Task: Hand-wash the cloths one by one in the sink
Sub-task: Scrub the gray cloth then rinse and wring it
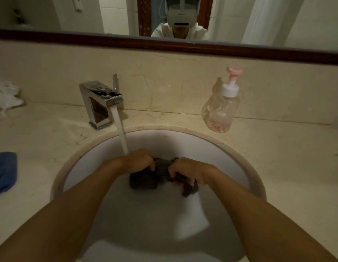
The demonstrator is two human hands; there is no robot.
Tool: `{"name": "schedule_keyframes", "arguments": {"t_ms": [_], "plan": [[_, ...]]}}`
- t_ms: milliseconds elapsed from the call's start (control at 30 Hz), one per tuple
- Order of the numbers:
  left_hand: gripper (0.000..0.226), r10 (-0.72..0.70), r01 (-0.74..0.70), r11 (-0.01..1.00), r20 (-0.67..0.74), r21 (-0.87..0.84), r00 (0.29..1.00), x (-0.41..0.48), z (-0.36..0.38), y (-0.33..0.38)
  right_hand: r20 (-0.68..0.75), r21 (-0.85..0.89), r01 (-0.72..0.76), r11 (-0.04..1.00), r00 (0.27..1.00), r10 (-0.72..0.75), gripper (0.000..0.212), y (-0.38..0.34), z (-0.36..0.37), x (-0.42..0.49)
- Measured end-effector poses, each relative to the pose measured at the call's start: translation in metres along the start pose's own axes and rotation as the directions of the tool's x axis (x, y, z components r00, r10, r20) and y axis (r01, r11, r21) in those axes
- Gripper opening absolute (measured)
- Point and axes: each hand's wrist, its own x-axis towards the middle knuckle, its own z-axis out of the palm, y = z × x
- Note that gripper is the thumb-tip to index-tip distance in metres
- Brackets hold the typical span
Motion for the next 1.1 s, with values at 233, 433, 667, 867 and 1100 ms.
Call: {"name": "schedule_keyframes", "arguments": {"t_ms": [233, 433, 667, 867, 1100], "plan": [[0.011, -0.047, 0.036, 0.931, -0.023, -0.363, 0.999, -0.011, 0.000, -0.005, -0.230, -0.444, 0.293, 0.847, 0.876, -0.424, 0.069, 0.014, -0.004, 0.015], [0.030, 0.136, -0.014, 0.925, -0.296, 0.379, 0.945, 0.017, 0.005, -0.035, 0.070, -0.703, 0.167, 0.691, 0.984, -0.166, 0.124, 0.016, 0.025, 0.017], [0.090, 0.021, -0.087, 0.920, 0.175, 0.383, 0.984, 0.001, -0.001, -0.014, -0.189, -0.409, 0.258, 0.875, 0.914, -0.358, 0.018, 0.009, 0.017, 0.014], [0.032, -0.001, 0.003, 1.000, 0.178, -0.012, 0.984, 0.000, 0.005, 0.005, -0.278, -0.150, 0.183, 0.972, 0.935, -0.219, 0.018, 0.003, -0.001, 0.011], [0.021, 0.297, -0.258, 0.947, -0.212, 0.192, 0.931, 0.021, 0.004, -0.036, 0.045, -0.339, 0.307, 0.889, 0.950, -0.310, 0.062, -0.003, 0.007, 0.001]]}}
